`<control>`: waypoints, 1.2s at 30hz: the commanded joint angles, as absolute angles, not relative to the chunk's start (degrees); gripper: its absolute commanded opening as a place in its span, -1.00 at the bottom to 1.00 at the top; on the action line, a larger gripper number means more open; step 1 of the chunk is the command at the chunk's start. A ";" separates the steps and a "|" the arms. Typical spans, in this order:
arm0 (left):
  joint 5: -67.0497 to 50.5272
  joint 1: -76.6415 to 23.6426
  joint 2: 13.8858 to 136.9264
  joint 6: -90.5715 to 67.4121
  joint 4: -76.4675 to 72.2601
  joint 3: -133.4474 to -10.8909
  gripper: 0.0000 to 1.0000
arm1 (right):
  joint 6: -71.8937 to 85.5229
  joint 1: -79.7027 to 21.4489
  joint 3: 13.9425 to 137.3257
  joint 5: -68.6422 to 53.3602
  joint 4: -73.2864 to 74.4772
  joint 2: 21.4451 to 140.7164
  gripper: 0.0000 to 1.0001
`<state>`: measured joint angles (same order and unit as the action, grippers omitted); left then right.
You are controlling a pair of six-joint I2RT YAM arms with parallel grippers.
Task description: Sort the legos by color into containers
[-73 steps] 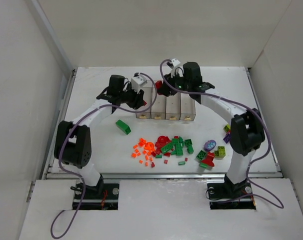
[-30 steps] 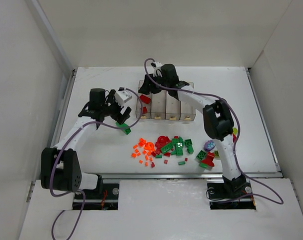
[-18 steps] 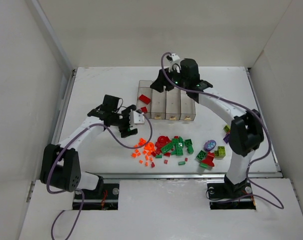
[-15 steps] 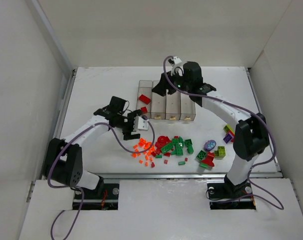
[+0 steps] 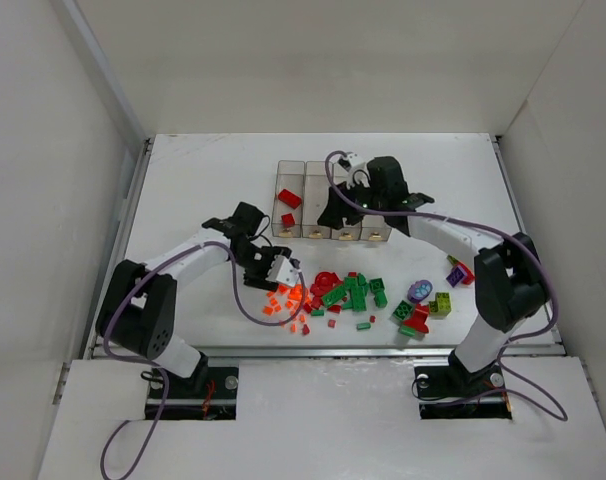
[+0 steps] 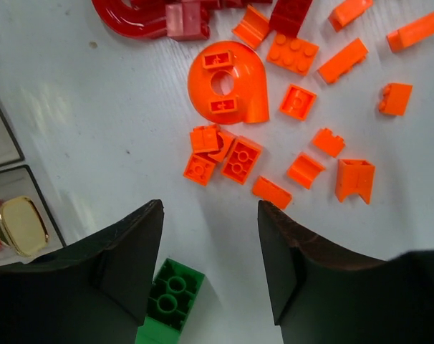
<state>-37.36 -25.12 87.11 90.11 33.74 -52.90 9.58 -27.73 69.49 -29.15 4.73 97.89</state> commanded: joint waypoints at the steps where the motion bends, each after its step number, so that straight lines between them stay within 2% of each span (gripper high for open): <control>1: -35.69 -24.96 83.41 90.18 36.74 -51.15 0.03 | 7.21 -28.29 69.87 -27.60 5.61 94.57 0.28; 5: -31.47 -24.00 82.27 78.46 30.17 -50.01 -0.09 | 3.70 -29.62 70.40 -21.02 11.41 94.57 0.26; 9: -34.36 -18.65 79.28 71.21 27.00 -49.31 -0.09 | 2.29 -30.15 71.02 -16.36 16.95 93.96 0.21; 14: -35.68 -17.49 74.63 63.38 21.54 -45.01 -0.09 | -1.05 -34.44 68.91 -9.85 22.23 92.46 0.21; 16: -35.68 -16.88 71.38 59.62 18.99 -43.17 -0.07 | -1.58 -37.17 67.07 -9.84 22.76 91.24 0.21; 24: -35.68 -16.35 66.36 50.54 14.50 -39.90 -0.02 | -2.72 -37.70 64.07 -14.67 27.33 90.09 0.26; 26: -35.68 -16.35 64.43 50.01 13.36 -39.11 -0.02 | -2.72 -38.23 62.67 -16.08 27.86 90.61 0.52; 28: -35.68 -16.35 62.77 49.48 13.36 -37.45 -0.02 | -2.20 -39.63 61.88 -16.70 27.86 90.62 0.98; 36: -35.07 -16.35 58.46 47.29 9.85 -34.11 0.03 | 0.62 -44.20 59.24 -13.80 24.61 89.38 1.00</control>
<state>-34.00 -16.60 60.73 49.39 12.58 -35.29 -0.60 -42.63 59.53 -14.74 26.55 91.85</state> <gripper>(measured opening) 0.513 0.998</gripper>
